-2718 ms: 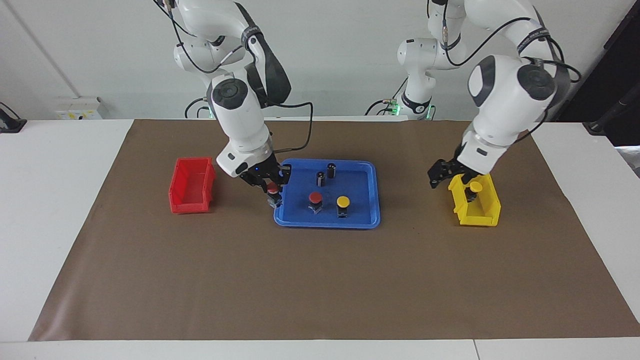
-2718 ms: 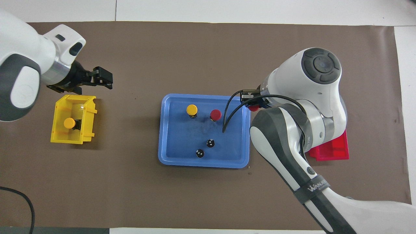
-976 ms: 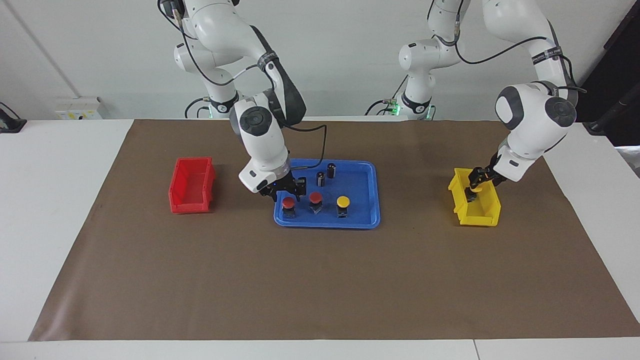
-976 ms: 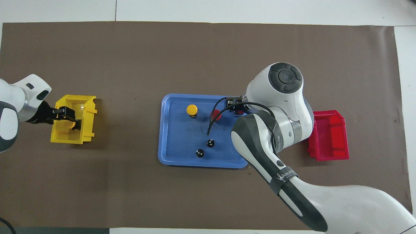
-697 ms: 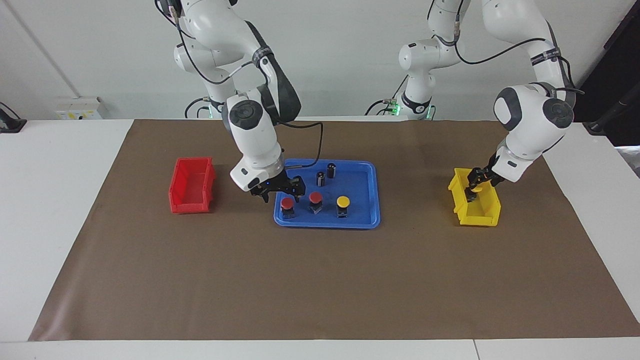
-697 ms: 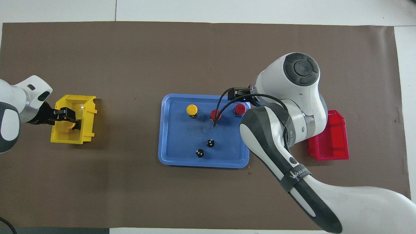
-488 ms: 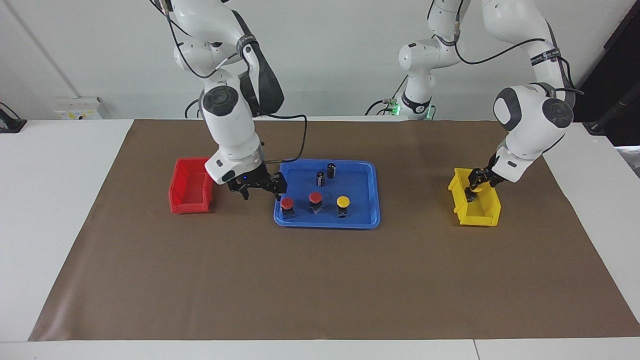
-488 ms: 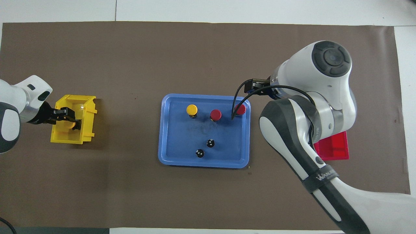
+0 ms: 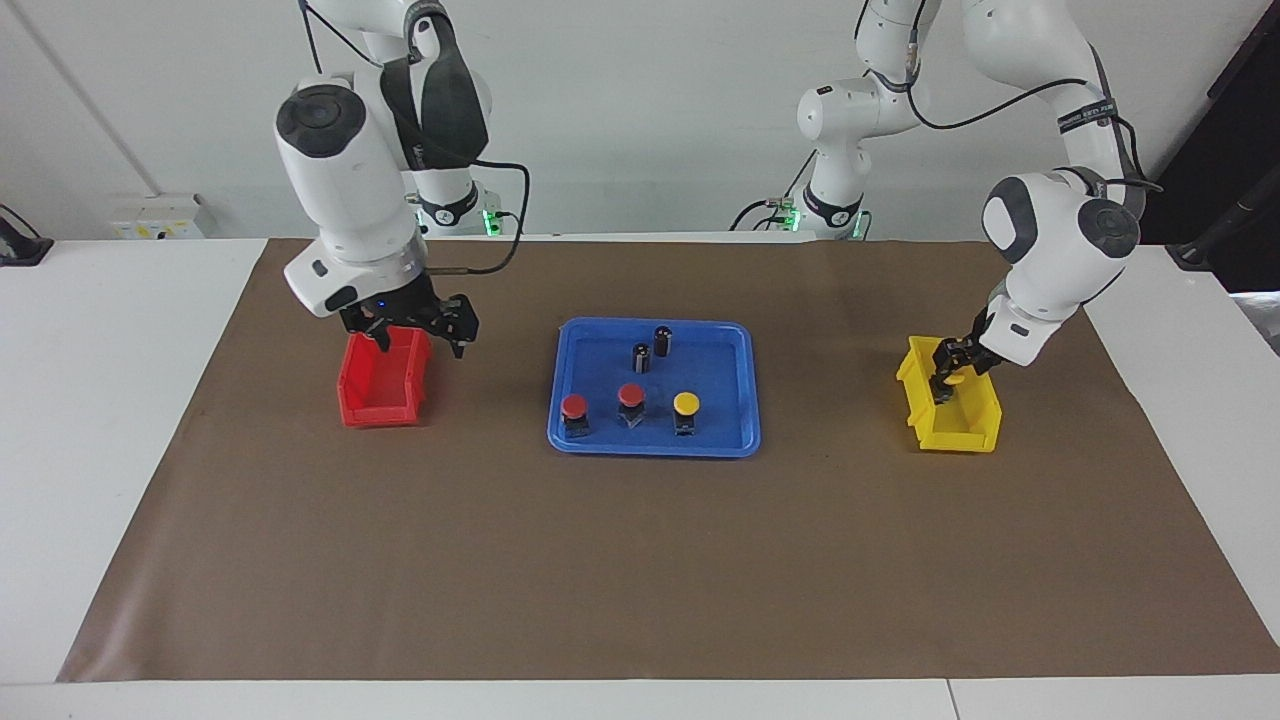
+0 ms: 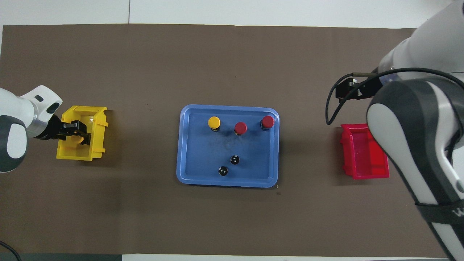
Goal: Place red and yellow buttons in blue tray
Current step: 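Grasp the second yellow button while the right gripper withdraws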
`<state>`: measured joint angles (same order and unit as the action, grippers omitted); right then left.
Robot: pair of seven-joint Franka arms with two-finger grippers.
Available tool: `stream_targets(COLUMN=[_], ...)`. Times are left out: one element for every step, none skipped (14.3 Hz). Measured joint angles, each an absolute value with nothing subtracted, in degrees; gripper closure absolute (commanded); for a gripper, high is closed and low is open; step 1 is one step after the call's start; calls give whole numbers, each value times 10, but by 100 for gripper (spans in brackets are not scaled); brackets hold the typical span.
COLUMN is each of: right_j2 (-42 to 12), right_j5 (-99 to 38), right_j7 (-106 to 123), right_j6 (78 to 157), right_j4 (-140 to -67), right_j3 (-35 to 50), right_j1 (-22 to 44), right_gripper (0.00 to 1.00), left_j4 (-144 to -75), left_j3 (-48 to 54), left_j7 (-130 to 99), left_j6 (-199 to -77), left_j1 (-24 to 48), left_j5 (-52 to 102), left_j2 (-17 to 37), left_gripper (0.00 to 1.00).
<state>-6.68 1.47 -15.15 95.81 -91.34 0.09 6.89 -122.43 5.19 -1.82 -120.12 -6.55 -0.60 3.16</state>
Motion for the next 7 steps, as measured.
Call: stream_targets(right_j2=[-56,-45,-37,-32,-32,-32,-32], right_j5=[14,14,13,11,6,2,0], right_j7=[-143,-133,-121,-103,-85,-69,-59], right_j6=[952,943,927,898,875,863,860], right_j4=[-910,-907,-902,-887,-871,-861,-860], right_j3=[1,1,1,1,1,1,1], right_j1=[48,31,19,9,0,-9,-17], right_gripper=[0,0,0,0,0,0,0], left_j4=[-1228,-1231,-1233,-1233,-1233,-1233,-1233], left_j3=[52,52,52,52,52,52,52], left_j7=[-20,-21,-23,-24,-26,-27,-27], left_j6=[-1205,-1207,-1208,-1209,-1210,-1210,-1210], left_j1=[-65,-64,-64,-64,-64,-64,-64], left_j5=[-6,-6,-6,-6,-6,-6,-6], left_j2=[32,32,32,32,31,31,31], left_gripper=[32,32,33,36,37,46,58])
